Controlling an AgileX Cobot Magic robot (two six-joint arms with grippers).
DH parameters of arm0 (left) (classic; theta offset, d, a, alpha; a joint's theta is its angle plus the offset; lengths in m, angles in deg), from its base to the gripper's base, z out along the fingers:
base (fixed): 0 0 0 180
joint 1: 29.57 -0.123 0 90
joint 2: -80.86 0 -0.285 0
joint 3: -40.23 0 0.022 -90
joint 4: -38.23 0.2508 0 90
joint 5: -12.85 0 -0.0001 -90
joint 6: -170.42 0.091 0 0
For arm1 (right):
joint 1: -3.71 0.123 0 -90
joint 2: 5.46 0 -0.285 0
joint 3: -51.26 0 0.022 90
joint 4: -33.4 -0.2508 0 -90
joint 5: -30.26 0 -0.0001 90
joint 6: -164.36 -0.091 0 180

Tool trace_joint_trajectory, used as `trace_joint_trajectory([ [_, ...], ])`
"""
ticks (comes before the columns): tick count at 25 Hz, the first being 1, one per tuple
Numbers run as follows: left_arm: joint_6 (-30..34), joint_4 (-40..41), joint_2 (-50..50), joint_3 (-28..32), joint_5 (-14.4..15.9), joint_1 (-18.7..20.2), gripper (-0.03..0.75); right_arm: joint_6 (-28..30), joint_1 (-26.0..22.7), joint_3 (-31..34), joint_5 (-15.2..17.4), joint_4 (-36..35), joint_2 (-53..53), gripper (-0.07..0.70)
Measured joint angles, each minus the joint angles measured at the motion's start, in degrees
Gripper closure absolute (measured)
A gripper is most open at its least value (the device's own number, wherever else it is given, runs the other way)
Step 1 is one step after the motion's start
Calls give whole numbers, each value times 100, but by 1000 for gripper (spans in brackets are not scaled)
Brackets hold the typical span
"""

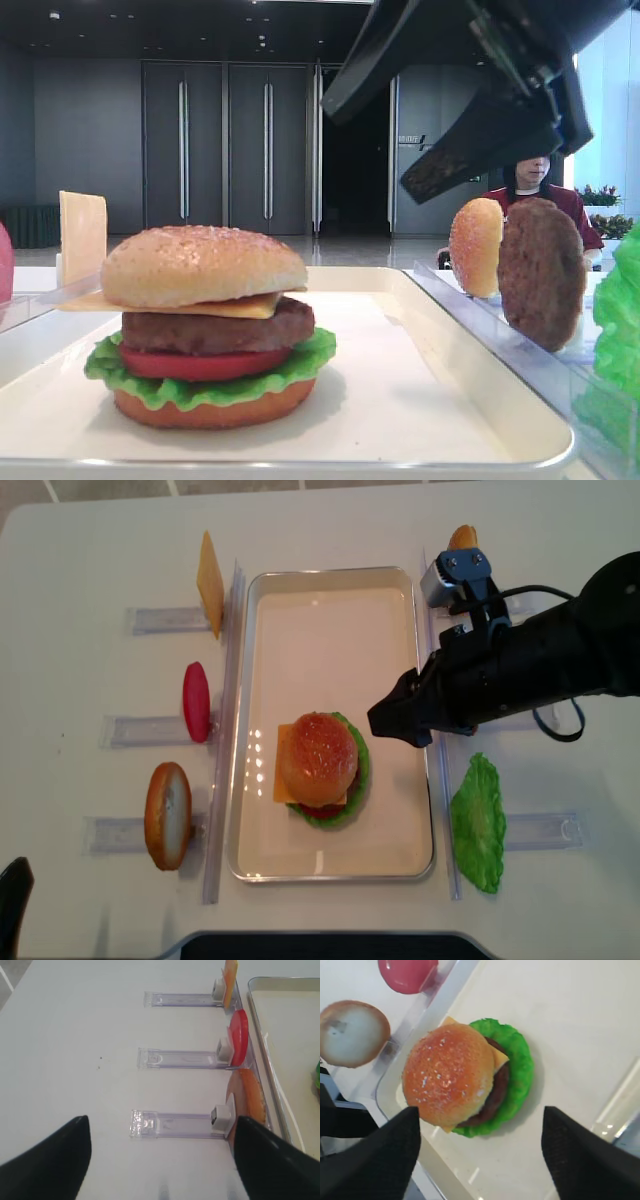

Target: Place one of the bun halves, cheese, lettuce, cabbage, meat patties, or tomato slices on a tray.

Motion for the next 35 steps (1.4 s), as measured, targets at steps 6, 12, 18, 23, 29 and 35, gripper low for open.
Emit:
trace_joint_trajectory([
  [6, 0, 0, 0, 0, 0, 0, 24, -1518, -547, 0, 144, 2115, -975, 118],
  [12, 0, 0, 0, 0, 0, 0, 24, -2466, -1811, 0, 750, 3196, -1444, 118],
  [18, 0, 0, 0, 0, 0, 0, 24, -3674, -3033, 0, 969, 4351, -1479, 118],
  [23, 0, 0, 0, 0, 0, 0, 24, -4817, -3331, 0, 1043, 5713, -1479, 118],
  [29, 0, 0, 0, 0, 0, 0, 24, -5603, -3195, 0, 1330, 6637, -1491, 122],
  [35, 0, 0, 0, 0, 0, 0, 24, -5739, -2961, 0, 1690, 6802, -1718, 125],
])
